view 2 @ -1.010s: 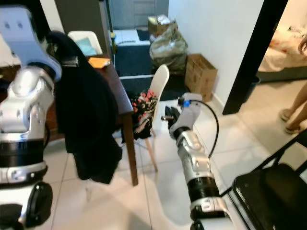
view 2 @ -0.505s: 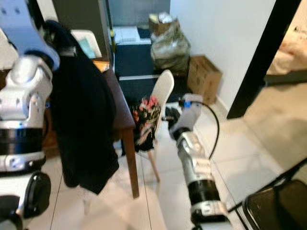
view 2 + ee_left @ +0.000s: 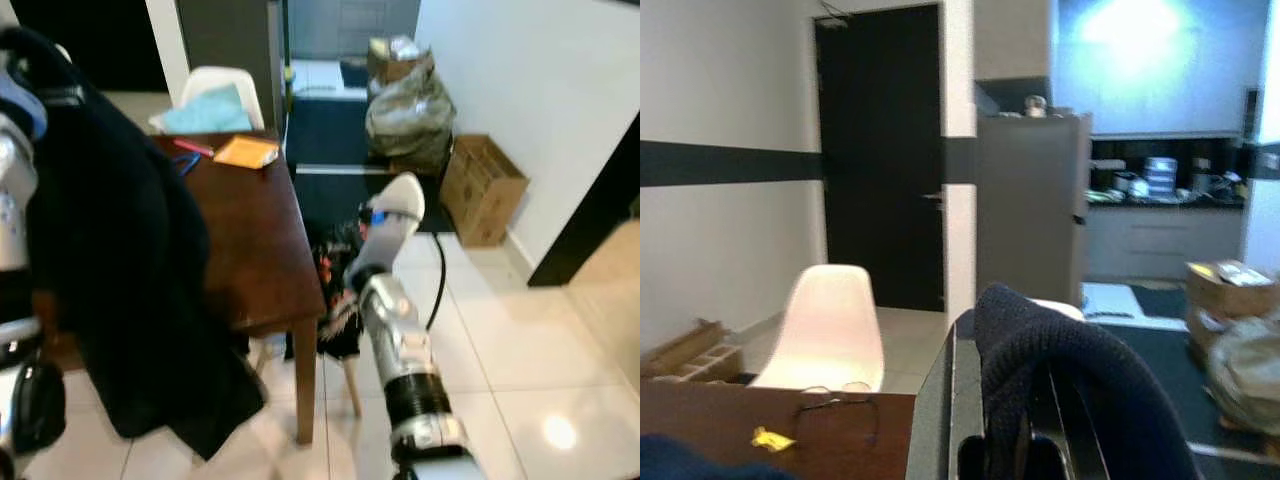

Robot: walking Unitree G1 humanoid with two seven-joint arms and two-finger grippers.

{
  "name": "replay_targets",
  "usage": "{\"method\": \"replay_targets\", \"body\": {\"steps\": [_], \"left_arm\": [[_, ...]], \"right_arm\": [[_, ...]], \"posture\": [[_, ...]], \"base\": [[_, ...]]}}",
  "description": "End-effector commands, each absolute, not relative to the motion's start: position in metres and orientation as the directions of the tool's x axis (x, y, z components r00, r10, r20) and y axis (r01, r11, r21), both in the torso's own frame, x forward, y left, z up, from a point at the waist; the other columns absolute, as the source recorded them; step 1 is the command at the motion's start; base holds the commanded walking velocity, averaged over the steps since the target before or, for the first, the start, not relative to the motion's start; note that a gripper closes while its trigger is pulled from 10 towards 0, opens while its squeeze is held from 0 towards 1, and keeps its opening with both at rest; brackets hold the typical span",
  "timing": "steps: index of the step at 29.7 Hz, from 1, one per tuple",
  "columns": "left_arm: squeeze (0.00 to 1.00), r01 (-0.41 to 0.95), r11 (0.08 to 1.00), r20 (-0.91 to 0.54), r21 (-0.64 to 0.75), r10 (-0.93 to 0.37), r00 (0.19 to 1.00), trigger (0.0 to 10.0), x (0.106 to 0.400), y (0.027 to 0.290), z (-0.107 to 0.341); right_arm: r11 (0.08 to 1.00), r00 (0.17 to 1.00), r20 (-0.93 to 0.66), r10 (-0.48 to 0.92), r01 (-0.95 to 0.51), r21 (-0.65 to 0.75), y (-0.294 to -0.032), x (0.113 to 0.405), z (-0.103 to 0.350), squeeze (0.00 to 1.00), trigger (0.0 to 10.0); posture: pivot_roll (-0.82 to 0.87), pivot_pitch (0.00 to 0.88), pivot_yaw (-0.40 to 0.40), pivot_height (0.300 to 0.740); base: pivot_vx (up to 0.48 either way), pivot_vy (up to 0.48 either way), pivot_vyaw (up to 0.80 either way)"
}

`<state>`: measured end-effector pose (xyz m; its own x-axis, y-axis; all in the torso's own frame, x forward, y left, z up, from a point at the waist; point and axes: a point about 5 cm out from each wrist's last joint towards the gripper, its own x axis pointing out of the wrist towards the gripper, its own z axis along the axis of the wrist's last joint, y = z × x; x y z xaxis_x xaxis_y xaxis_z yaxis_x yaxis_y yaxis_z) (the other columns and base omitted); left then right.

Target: Hang hanger

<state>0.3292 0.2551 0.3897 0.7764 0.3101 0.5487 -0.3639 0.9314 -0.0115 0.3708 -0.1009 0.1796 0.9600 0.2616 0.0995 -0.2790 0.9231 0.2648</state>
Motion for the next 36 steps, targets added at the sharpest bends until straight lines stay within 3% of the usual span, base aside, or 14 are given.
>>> {"method": "replay_targets", "body": {"steps": [1,12,16,22,31,35,36], "left_arm": [[0.00,-0.385,0.923,0.587,-0.004,0.314,0.746,10.0,0.324,0.259,0.401],[0.00,-0.270,0.960,0.559,0.077,0.182,0.809,10.0,0.347,0.234,0.395],[0.00,-0.171,0.966,0.490,0.194,0.055,0.870,10.0,0.371,0.209,0.370],[0.00,-0.083,0.956,0.486,0.280,-0.067,0.871,10.0,0.381,0.176,0.368],[0.00,-0.107,0.977,0.498,0.183,0.002,0.867,10.0,0.382,0.188,0.373],[0.00,-0.089,0.978,0.482,0.187,-0.012,0.876,10.0,0.385,0.188,0.370],[0.00,-0.022,0.974,0.461,0.226,-0.088,0.883,10.0,0.386,0.178,0.364]], "right_arm": [[0.921,0.961,0.099,0.260,-0.277,0.273,-0.100,0.370,0.179,0.00,10.0],[0.940,0.983,0.079,0.163,-0.179,0.289,-0.120,0.367,0.171,0.00,10.0],[0.947,0.987,0.073,0.144,-0.159,0.279,-0.126,0.368,0.168,0.00,10.0],[0.951,0.990,0.101,0.103,-0.128,0.281,-0.136,0.372,0.177,0.00,10.0],[0.949,0.988,0.093,0.120,-0.142,0.281,-0.132,0.370,0.175,0.00,10.0],[0.949,0.988,0.090,0.123,-0.144,0.280,-0.131,0.371,0.174,0.00,10.0],[0.949,0.988,0.090,0.125,-0.145,0.279,-0.130,0.371,0.174,0.00,10.0]], "posture": [[0.13,0.090,-0.059,0.740],[0.12,0.075,-0.034,0.740],[0.11,0.064,-0.035,0.740],[0.10,0.052,-0.022,0.740],[0.11,0.050,-0.039,0.740],[0.11,0.051,-0.041,0.740],[0.11,0.051,-0.041,0.740]], "base": [[0.431,0.000,0.00],[0.432,0.000,0.00],[0.430,0.000,0.00],[0.414,0.000,0.00],[0.402,0.000,0.00],[0.274,0.000,0.00],[0.000,0.000,0.00]]}}
